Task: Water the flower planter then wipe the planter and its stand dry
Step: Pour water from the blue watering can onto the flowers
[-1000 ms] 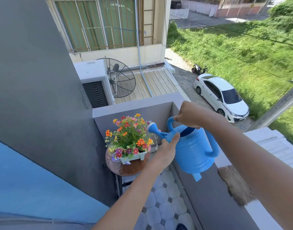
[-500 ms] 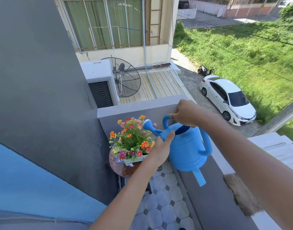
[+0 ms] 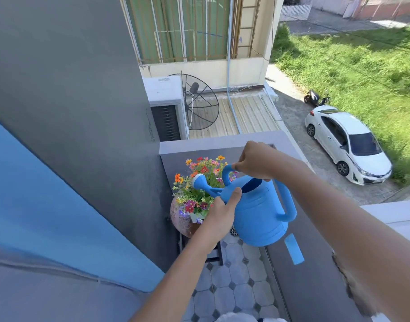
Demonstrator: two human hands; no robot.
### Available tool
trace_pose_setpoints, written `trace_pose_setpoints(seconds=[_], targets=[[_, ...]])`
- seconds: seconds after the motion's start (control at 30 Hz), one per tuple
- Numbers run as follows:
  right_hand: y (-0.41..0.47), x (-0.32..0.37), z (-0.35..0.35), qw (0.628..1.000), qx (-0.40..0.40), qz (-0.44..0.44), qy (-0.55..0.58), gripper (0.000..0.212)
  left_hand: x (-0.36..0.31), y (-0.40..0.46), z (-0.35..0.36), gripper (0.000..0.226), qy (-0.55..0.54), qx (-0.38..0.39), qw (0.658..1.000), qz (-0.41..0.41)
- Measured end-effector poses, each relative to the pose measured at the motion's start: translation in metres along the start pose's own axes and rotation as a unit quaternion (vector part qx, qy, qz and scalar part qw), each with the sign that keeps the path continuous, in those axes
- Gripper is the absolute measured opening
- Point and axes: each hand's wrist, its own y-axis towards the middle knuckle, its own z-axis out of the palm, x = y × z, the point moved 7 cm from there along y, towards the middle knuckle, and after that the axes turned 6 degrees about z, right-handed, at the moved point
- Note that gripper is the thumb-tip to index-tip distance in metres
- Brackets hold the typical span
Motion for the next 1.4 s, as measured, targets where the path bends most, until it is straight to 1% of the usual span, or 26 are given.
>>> trace_pose_setpoints(seconds=[0.07, 0.2, 0.37, 0.47, 0.53, 0.63, 0.7, 0.77, 0.83, 0.87, 0.93, 1.0, 1.07, 1.1, 1.2, 1.23, 1.3, 1.33, 1.4], targets=[[-0.003, 0.001, 0.003, 1.000, 0.010, -0.001, -0.012, 0.034, 0.004, -0.004, 0.002, 0.052, -0.005, -0.005, 1.000, -0.003], [-0.005, -0.004, 0.003, 1.000, 0.002, -0.001, -0.012, 0.036, 0.006, -0.006, 0.003, 0.053, -0.001, -0.014, 1.000, -0.004], [-0.010, -0.018, 0.000, 0.999, -0.025, 0.011, 0.029, 0.048, -0.001, -0.004, 0.010, 0.045, 0.005, -0.011, 1.000, 0.006], [-0.014, -0.029, -0.007, 0.998, -0.037, 0.021, 0.049, 0.046, -0.015, 0.001, 0.017, 0.031, 0.019, 0.000, 0.999, 0.037], [-0.014, -0.035, -0.012, 0.996, -0.044, 0.029, 0.067, 0.043, -0.021, 0.006, 0.021, 0.030, 0.019, 0.003, 0.999, 0.043], [-0.011, -0.047, -0.019, 0.995, -0.057, 0.029, 0.077, 0.047, -0.022, 0.015, 0.029, 0.032, 0.005, 0.007, 0.999, 0.044], [-0.011, -0.052, -0.022, 0.995, -0.057, 0.028, 0.072, 0.048, -0.019, 0.022, 0.035, 0.042, 0.009, 0.010, 0.999, 0.040], [-0.009, -0.062, -0.023, 0.994, -0.064, 0.034, 0.081, 0.049, -0.014, 0.028, 0.042, 0.064, 0.022, 0.006, 0.999, 0.036], [-0.006, -0.086, -0.025, 0.991, -0.068, 0.053, 0.101, 0.048, -0.002, 0.042, 0.056, 0.089, 0.037, 0.001, 0.999, 0.014], [-0.006, -0.093, -0.021, 0.990, -0.065, 0.056, 0.110, 0.048, 0.004, 0.048, 0.057, 0.096, 0.041, -0.006, 0.999, 0.007], [-0.007, -0.098, -0.013, 0.988, -0.055, 0.058, 0.131, 0.048, 0.016, 0.059, 0.056, 0.099, 0.040, -0.012, 0.999, 0.006], [-0.010, -0.110, -0.005, 0.982, -0.040, 0.074, 0.169, 0.047, 0.012, 0.058, 0.059, 0.088, 0.038, -0.011, 0.999, 0.006], [-0.011, -0.132, 0.004, 0.965, -0.016, 0.093, 0.244, 0.045, 0.007, 0.060, 0.069, 0.067, 0.041, -0.001, 0.999, 0.015], [-0.011, -0.144, 0.011, 0.950, -0.001, 0.101, 0.294, 0.041, 0.008, 0.062, 0.074, 0.060, 0.047, 0.003, 0.999, 0.017], [-0.020, -0.174, 0.030, 0.889, 0.011, 0.115, 0.443, 0.027, 0.009, 0.073, 0.094, 0.047, 0.072, 0.025, 0.996, 0.037], [-0.023, -0.184, 0.035, 0.869, 0.004, 0.122, 0.480, 0.025, 0.009, 0.077, 0.101, 0.040, 0.091, 0.029, 0.994, 0.049], [-0.027, -0.207, 0.045, 0.832, -0.022, 0.146, 0.535, 0.027, 0.005, 0.084, 0.119, 0.024, 0.124, 0.033, 0.990, 0.060], [-0.028, -0.220, 0.050, 0.813, -0.038, 0.163, 0.558, 0.030, 0.006, 0.089, 0.129, 0.022, 0.127, 0.036, 0.989, 0.062], [-0.028, -0.243, 0.056, 0.775, -0.071, 0.187, 0.599, 0.032, 0.011, 0.103, 0.152, 0.026, 0.128, 0.049, 0.989, 0.061]])
